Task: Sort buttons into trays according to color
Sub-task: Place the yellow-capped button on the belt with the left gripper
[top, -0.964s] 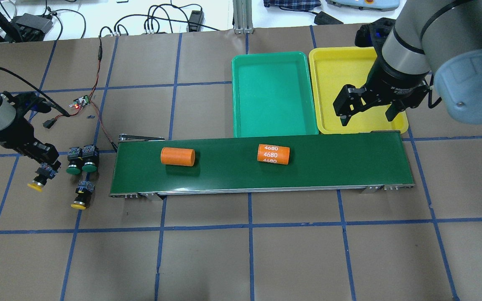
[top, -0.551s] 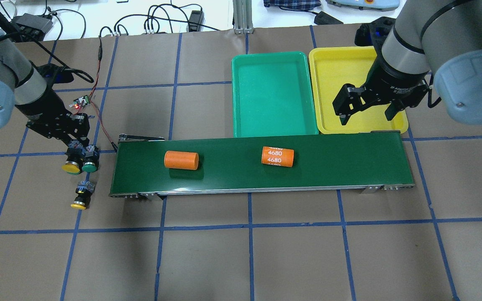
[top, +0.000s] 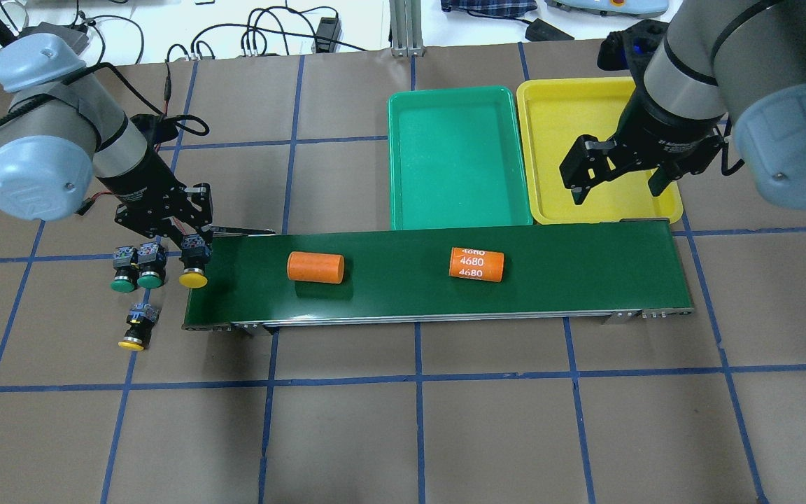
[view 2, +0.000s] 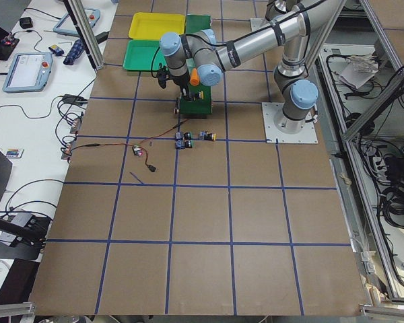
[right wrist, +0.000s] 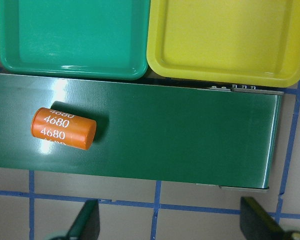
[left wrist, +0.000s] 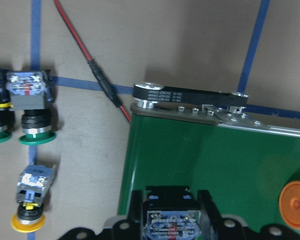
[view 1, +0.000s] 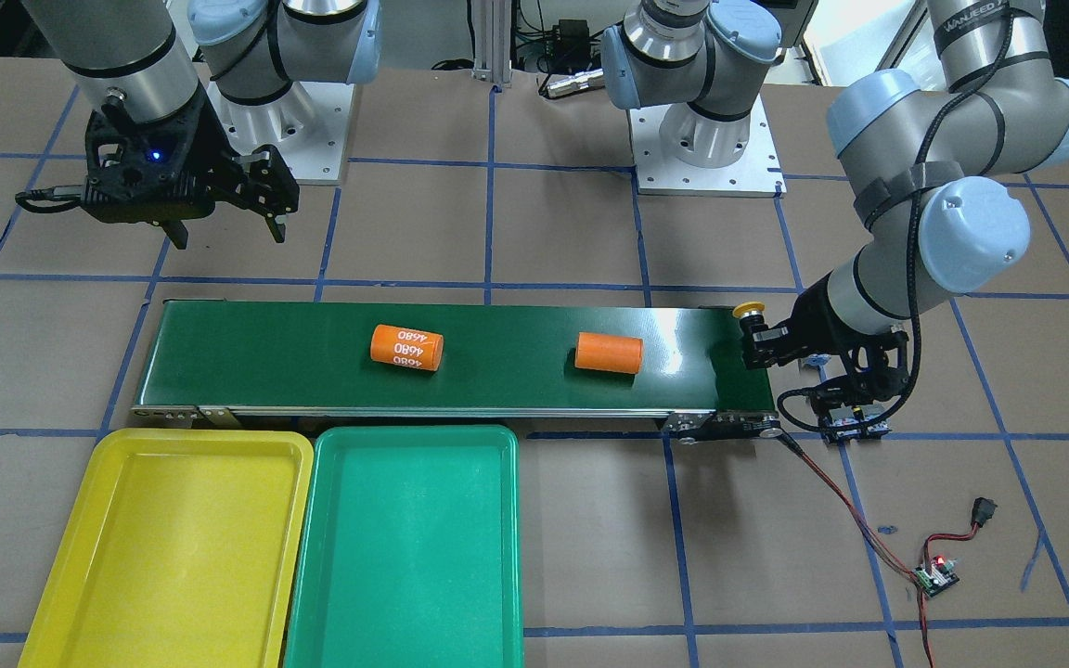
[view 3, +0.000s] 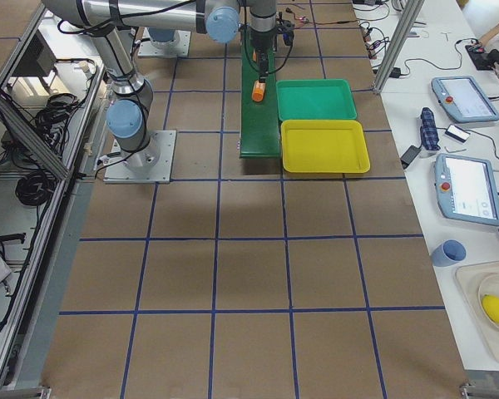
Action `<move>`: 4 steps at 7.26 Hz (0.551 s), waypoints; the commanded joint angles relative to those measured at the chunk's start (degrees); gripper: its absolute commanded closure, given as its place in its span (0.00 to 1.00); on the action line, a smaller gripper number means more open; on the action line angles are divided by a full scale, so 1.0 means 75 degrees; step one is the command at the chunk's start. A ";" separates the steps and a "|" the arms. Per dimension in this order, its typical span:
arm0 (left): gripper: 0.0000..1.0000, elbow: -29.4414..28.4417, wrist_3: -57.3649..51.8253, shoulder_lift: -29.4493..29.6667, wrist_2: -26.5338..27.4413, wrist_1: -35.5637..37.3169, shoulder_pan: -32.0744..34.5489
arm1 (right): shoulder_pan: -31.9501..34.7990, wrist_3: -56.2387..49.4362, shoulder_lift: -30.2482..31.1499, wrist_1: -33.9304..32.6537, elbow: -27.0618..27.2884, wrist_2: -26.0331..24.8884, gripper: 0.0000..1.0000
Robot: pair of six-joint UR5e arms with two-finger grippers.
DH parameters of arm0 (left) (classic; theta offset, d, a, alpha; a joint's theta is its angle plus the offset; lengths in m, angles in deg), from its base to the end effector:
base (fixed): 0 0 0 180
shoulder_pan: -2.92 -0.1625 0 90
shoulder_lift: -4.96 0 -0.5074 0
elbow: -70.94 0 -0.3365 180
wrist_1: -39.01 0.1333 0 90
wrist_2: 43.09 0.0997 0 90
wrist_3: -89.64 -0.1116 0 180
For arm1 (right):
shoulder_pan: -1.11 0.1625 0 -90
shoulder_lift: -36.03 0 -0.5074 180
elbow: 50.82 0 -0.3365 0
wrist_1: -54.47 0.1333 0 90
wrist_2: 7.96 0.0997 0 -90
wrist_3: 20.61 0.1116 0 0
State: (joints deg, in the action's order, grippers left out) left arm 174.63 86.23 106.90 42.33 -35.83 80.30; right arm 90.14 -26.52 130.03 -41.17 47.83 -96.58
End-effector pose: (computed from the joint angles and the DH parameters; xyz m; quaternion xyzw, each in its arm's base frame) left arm -0.0326 -0.5055 0.3859 0.0835 -0.9915 -0.0847 0.0521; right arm 0.1292 -0.4039 0.5316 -0.0432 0.9990 -0.0093 0.0115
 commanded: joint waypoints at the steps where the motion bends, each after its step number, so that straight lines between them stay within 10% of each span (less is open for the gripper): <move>1: 1.00 0.0015 -0.0003 0.0386 -0.0035 0.0485 0.0101 | 0.0000 0.0003 0.0098 -0.0009 0.0006 0.0038 0.00; 3: 0.94 0.0015 -0.0062 0.0610 -0.0070 0.0790 0.0264 | 0.0000 -0.0009 0.0355 0.0014 0.0029 0.0038 0.00; 4: 0.06 0.0039 -0.0016 0.0599 -0.0070 0.0791 0.0346 | 0.0011 -0.0009 0.0391 0.0026 0.0029 0.0085 0.00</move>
State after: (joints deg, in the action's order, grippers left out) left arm 174.77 85.94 111.09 41.88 -30.36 82.02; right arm 90.15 -26.56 132.23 -41.07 48.01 -96.23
